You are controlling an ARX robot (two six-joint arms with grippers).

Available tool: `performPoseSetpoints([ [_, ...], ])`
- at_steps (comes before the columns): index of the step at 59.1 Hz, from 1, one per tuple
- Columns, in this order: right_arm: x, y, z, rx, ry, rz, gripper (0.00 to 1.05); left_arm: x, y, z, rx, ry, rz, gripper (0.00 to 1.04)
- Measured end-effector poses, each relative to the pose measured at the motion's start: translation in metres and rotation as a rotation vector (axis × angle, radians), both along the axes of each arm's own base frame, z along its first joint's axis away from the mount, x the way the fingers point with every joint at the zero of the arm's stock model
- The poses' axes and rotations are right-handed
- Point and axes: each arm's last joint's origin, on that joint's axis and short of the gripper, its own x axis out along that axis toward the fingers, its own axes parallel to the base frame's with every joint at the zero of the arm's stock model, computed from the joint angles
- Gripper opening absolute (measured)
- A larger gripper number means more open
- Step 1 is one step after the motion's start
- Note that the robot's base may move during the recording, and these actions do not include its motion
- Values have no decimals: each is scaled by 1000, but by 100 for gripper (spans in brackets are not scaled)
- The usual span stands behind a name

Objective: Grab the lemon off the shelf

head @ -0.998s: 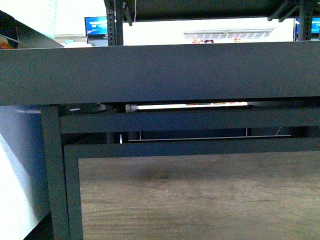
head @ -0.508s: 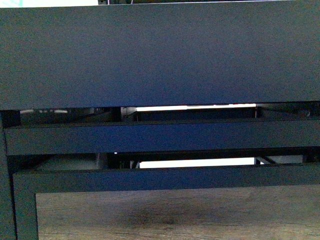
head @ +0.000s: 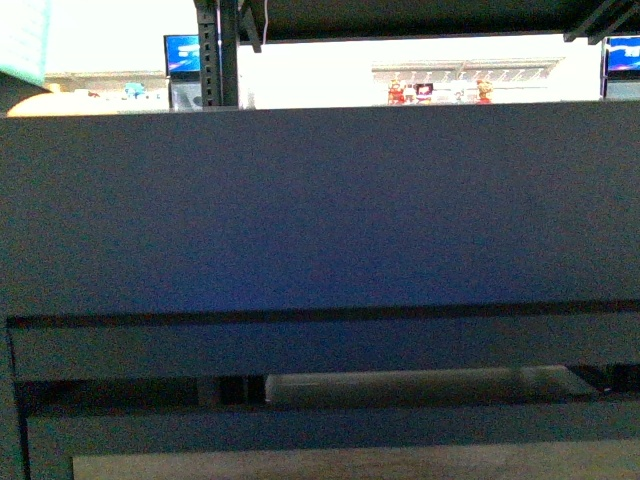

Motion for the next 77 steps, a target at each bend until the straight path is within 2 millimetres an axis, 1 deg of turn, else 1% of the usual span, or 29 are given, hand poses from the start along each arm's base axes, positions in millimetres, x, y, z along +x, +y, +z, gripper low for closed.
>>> performPoseSetpoints([
  [77,0,0,0,0,0,0,97,0,0,0,0,-1,0,97],
])
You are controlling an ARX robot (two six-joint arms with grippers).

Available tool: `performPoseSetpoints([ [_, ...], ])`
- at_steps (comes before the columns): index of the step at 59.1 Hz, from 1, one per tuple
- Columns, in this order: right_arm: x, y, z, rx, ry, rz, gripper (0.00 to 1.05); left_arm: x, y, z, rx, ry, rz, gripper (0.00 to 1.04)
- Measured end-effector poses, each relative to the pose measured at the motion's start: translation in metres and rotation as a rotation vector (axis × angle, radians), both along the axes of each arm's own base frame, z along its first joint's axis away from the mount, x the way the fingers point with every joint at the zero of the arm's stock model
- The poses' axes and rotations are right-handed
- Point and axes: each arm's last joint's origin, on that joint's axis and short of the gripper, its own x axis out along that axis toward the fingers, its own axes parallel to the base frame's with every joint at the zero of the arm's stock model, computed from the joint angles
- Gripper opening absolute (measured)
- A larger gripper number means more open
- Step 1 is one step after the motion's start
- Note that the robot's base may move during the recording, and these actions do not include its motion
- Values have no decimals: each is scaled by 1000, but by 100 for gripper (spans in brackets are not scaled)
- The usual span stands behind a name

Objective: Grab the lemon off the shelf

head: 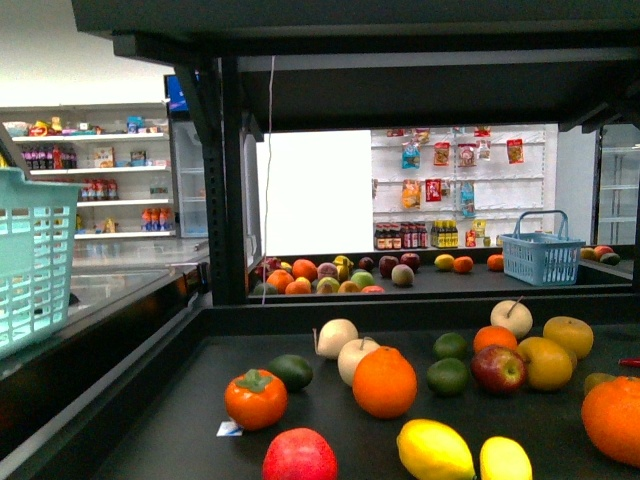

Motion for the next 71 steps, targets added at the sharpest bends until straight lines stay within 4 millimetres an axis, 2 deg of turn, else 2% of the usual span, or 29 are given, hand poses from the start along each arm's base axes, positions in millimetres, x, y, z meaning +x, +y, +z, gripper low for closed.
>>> performPoseSetpoints([
  [69,0,0,0,0,0,0,97,0,0,0,0,0,-1,97],
  [71,0,0,0,0,0,0,97,1,0,-1,-63,29,-12,97],
])
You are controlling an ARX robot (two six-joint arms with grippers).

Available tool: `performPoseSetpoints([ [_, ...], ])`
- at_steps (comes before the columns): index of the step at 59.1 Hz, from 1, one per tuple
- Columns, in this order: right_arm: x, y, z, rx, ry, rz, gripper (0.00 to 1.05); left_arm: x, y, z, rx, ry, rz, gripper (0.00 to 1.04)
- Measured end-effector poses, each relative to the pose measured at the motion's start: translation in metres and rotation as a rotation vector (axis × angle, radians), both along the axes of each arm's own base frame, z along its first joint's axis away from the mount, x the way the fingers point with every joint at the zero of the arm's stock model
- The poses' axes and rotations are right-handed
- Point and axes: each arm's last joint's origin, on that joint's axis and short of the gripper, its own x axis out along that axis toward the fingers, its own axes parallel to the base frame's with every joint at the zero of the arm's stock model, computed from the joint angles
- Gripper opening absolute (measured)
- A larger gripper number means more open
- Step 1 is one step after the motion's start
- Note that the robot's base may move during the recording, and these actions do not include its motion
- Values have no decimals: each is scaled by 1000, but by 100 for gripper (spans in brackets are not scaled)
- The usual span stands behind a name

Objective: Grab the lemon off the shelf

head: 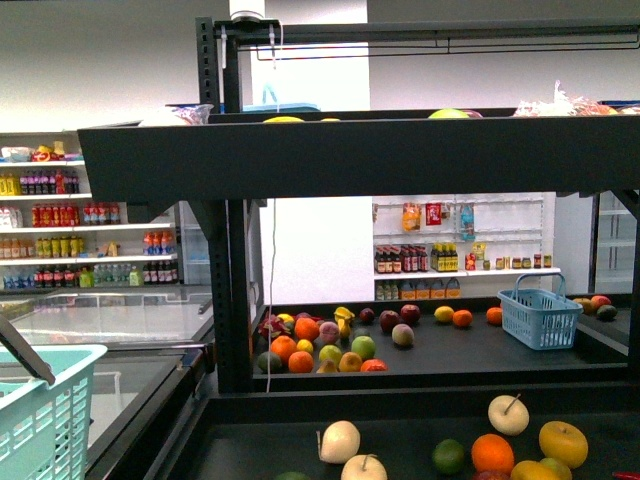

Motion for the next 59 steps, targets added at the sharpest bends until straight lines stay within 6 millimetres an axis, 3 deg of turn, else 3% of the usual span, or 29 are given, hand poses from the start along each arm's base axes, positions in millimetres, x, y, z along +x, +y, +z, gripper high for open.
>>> performPoseSetpoints([
  [7,0,0,0,0,0,0,97,11,5,-2,-285,95,31,97],
  [15,0,0,0,0,0,0,97,50,23,46,-667,51,38,97],
  [24,0,0,0,0,0,0,97,94,56,66,-939,86,82,97],
  [38,0,0,0,0,0,0,97,160,120,76,-1109,86,155,97],
  [59,0,0,0,0,0,0,97,222,150,78,-1157,64,113,97],
])
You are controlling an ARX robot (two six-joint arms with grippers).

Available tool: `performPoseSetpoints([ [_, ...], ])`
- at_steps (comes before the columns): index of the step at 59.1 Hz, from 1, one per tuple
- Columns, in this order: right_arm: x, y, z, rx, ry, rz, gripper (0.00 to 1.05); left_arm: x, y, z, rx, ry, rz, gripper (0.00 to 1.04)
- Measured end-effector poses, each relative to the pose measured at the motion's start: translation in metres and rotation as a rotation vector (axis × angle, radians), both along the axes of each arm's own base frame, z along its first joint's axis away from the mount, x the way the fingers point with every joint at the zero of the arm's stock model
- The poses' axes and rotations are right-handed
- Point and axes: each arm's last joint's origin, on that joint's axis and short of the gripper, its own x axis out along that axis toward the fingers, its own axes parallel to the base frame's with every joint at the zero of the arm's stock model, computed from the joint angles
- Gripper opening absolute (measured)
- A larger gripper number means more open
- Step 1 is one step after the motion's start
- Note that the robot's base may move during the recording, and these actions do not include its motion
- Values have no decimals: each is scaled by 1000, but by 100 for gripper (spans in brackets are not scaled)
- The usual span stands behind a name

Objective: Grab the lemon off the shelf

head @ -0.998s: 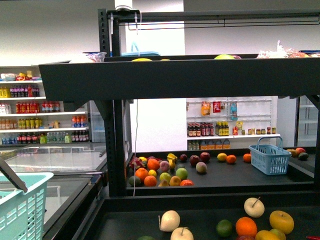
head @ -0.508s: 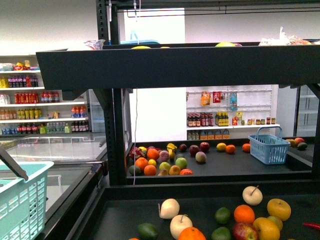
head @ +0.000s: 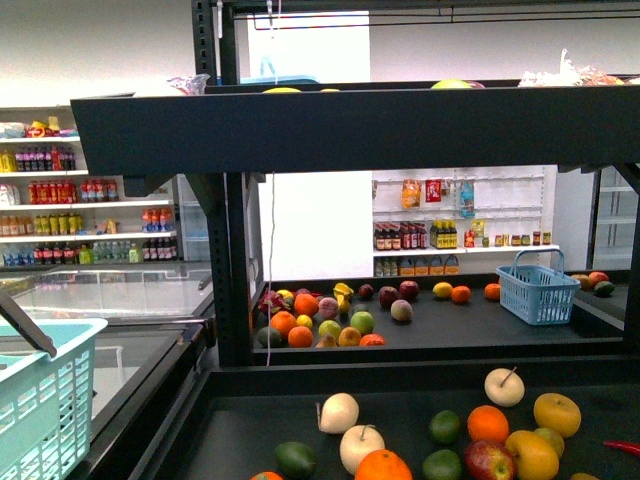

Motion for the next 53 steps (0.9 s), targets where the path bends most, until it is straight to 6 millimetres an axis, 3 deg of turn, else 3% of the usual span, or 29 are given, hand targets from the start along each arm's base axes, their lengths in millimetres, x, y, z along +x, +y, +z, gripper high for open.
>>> performPoseSetpoints([
  [30,0,0,0,0,0,0,97,71,9,8,-51,-16,-14,97],
  [51,0,0,0,0,0,0,97,101,7,18,-47,-38,-6,97],
  [53,0,0,0,0,0,0,97,102,6,18,-45,-33,-6,92],
])
